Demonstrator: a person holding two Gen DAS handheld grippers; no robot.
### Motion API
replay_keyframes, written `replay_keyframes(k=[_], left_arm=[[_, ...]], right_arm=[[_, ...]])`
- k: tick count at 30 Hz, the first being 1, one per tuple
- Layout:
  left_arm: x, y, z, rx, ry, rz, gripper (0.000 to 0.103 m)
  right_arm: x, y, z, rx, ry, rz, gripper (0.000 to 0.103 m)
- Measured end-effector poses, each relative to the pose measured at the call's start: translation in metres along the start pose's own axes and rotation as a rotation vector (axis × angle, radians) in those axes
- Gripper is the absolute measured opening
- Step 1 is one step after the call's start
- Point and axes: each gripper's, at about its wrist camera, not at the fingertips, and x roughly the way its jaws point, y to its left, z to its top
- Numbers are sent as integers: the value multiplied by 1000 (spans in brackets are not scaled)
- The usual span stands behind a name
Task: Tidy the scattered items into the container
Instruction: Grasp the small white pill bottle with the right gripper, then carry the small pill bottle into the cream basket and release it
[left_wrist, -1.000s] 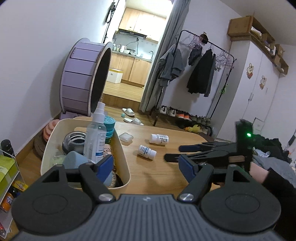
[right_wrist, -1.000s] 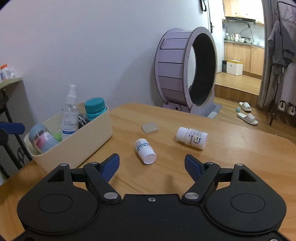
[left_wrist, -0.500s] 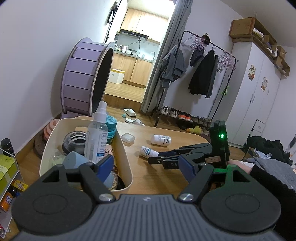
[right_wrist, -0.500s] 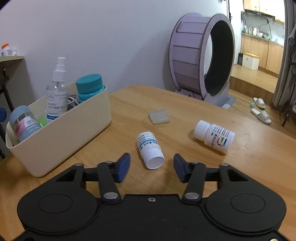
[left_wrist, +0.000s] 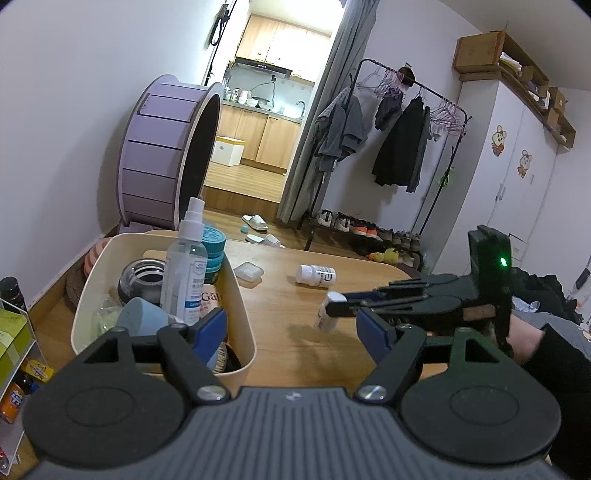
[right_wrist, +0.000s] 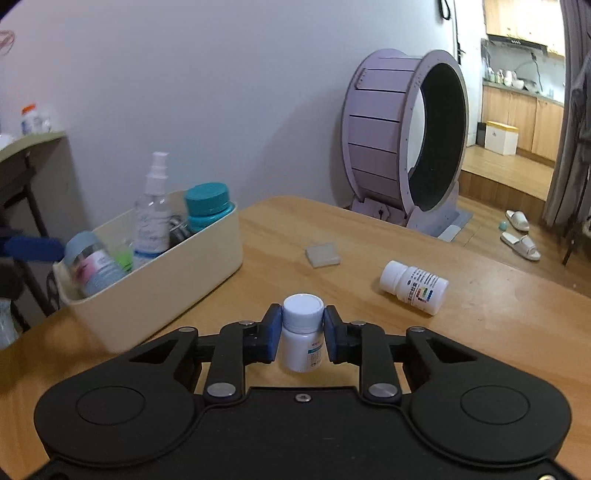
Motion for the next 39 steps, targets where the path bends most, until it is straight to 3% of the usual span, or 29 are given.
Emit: replay_keyframes(k=[9, 21, 33, 39], left_arm=[[1, 1, 1, 16, 0, 9, 76], [-26, 25, 7, -18, -56, 116, 76], [-45, 41, 7, -1, -74, 199, 76], [-44, 45, 7, -12, -69, 209, 76]], right_arm=[[-3, 1, -13, 35, 16, -3, 25], [-39, 41, 43, -15, -172, 110, 25], [4, 98, 89, -114, -165, 275, 25], [31, 113, 94, -127, -133, 302, 27]])
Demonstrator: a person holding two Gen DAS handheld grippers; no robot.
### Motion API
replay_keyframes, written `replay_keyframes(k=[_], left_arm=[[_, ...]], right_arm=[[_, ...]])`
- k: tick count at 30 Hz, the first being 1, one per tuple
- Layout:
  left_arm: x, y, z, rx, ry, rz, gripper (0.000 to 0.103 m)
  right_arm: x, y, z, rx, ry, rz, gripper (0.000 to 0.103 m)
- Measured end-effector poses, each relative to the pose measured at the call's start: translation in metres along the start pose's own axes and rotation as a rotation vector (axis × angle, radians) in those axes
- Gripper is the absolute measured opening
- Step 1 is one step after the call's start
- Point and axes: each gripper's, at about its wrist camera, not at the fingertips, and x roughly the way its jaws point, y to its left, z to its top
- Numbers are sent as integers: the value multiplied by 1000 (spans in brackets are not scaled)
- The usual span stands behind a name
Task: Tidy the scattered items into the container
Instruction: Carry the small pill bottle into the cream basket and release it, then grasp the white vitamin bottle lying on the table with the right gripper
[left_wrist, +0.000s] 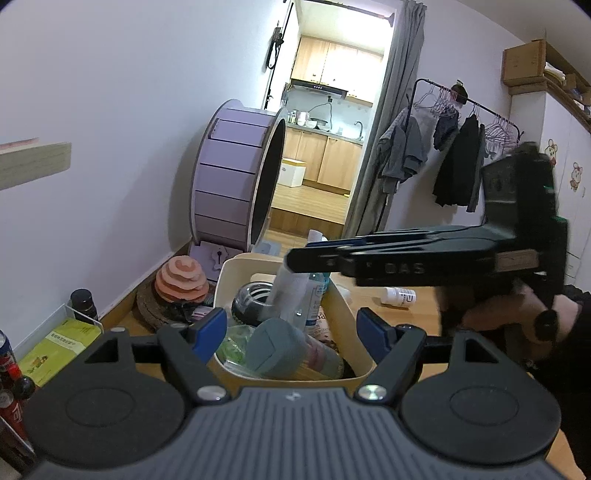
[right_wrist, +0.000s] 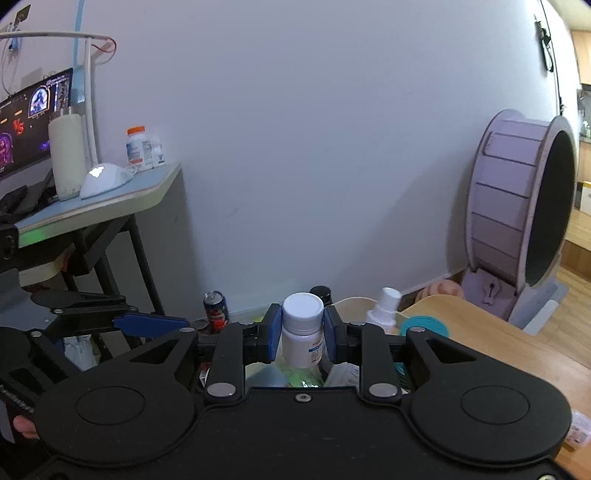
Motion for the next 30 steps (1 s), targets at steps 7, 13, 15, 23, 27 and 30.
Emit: replay_keyframes(k=[7, 13, 15, 23, 27, 30], left_arm=[[3, -4, 0, 7, 6, -19, 76], [7, -17, -3, 20, 8, -72, 76], [10, -24, -4, 21, 8, -99, 76], [26, -51, -10, 52, 30, -172, 76], [34, -60, -11, 65, 43, -190, 76], [40, -66, -12, 71, 51, -196, 76]], right_arm=[[-10, -7, -4, 18, -13, -25, 39], [-66, -37, -22, 39, -42, -152, 46], [-82, -53, -31, 63, -38, -209, 47], [-112, -123, -73, 135, 63, -407, 47], [-102, -151, -89, 180, 100, -435, 47], [-90, -160, -96, 148, 126, -443, 48]])
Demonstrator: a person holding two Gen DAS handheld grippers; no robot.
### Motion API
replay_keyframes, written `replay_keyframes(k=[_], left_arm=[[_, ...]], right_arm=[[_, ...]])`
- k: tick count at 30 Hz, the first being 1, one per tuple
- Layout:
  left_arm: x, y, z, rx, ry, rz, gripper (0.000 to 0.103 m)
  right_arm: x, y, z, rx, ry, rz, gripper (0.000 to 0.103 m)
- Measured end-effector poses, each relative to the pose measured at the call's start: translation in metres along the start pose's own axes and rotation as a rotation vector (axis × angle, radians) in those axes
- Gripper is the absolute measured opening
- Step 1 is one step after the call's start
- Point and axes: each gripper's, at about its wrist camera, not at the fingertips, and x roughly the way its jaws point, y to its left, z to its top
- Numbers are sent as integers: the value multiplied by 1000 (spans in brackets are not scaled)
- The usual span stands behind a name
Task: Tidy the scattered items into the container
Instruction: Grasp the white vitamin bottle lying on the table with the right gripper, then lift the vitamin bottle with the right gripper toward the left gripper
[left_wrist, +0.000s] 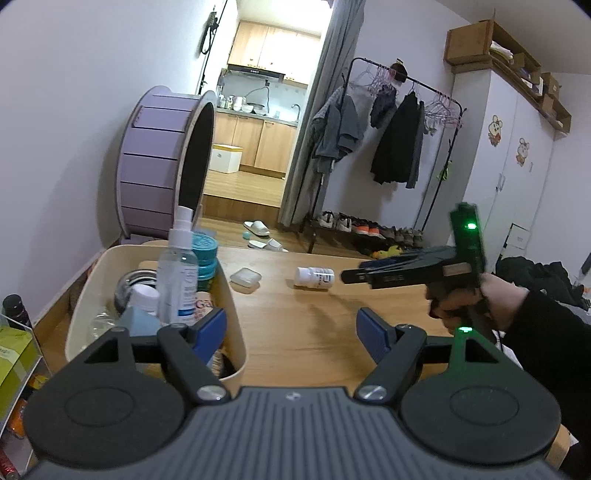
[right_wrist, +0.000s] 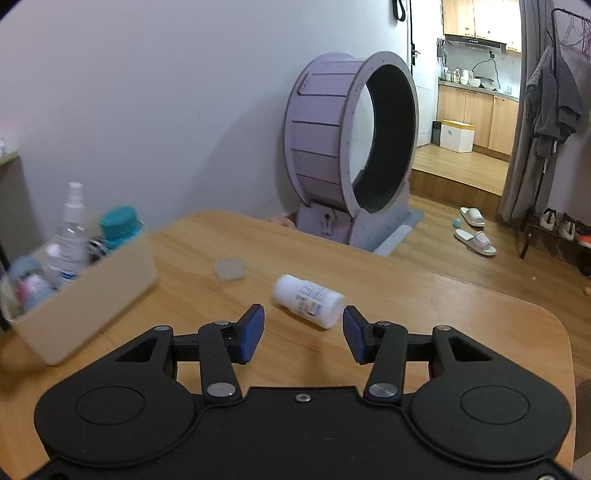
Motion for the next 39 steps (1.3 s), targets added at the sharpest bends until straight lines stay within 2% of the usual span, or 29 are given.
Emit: replay_keyframes(k=[12, 23, 24, 26, 27, 32, 39], left_arm=[[15, 1, -1, 2, 30, 5, 76], [15, 0, -1, 4, 34, 8, 76], [14, 1, -1, 3, 34, 8, 76], [14, 1, 0, 0, 33, 7, 76], [13, 1, -1, -1, 33, 7, 76], [13, 2, -1, -4, 33, 3, 76], [12, 2, -1, -7, 32, -8, 76]], right_arm=[[51, 30, 23, -286, 84, 13, 49], [84, 52, 26, -457, 180, -9, 49], [87, 53, 26, -468, 195, -15, 48], [89, 55, 26, -489, 216, -19, 39], [89, 55, 26, -487, 224, -14, 34], [67, 50, 24, -383, 198, 28, 33], [-9, 37, 12, -133, 59, 98, 33]])
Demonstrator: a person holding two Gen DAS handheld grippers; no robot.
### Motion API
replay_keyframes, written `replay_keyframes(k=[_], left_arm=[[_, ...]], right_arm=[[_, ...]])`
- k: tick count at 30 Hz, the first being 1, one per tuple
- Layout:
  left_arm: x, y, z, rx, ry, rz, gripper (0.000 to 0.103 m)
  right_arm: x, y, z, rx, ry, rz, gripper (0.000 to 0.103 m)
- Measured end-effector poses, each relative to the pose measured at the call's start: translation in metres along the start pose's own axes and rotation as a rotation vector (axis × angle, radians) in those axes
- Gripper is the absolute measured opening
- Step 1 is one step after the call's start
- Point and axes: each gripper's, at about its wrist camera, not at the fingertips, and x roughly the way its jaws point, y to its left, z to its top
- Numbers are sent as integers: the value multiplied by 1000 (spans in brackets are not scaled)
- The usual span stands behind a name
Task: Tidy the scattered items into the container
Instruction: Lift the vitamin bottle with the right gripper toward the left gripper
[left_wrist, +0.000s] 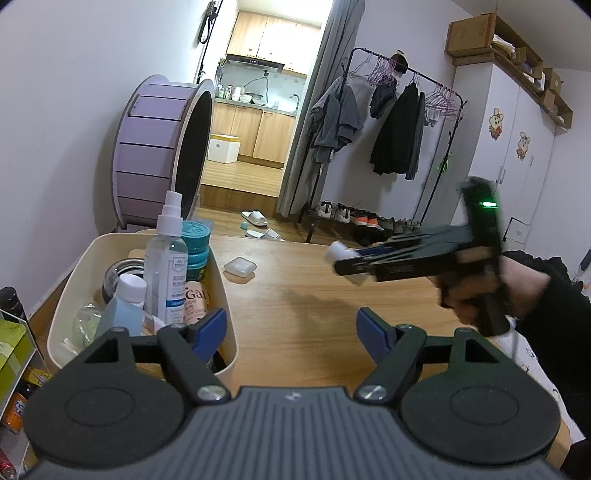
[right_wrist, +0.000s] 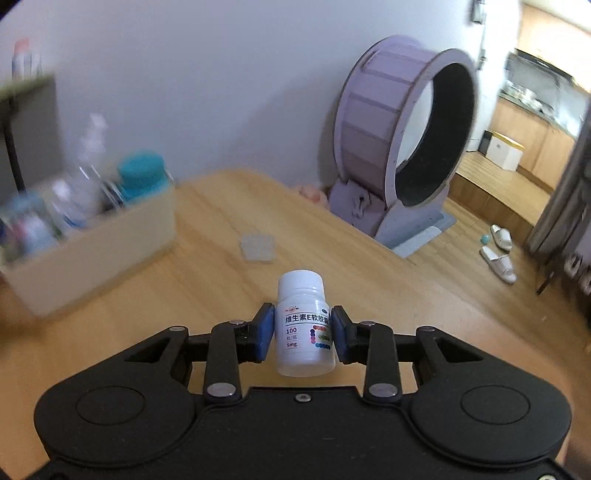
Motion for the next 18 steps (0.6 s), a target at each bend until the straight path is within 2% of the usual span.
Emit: replay_keyframes(k=[5, 8, 13, 18], left_arm=[[-2, 1, 0, -12, -7, -14, 76], [-4, 6, 0, -66, -12, -62, 76], [-9, 9, 2, -153, -44, -152, 76], [-5, 2, -2, -162, -45, -191, 76]], right_arm=[[-54, 6, -15, 115, -130, 26, 33], [-78, 15, -21, 146, -188, 50, 33], [-101, 44, -32, 131, -247, 93, 33], [-109, 68, -42, 80, -280, 142, 33]])
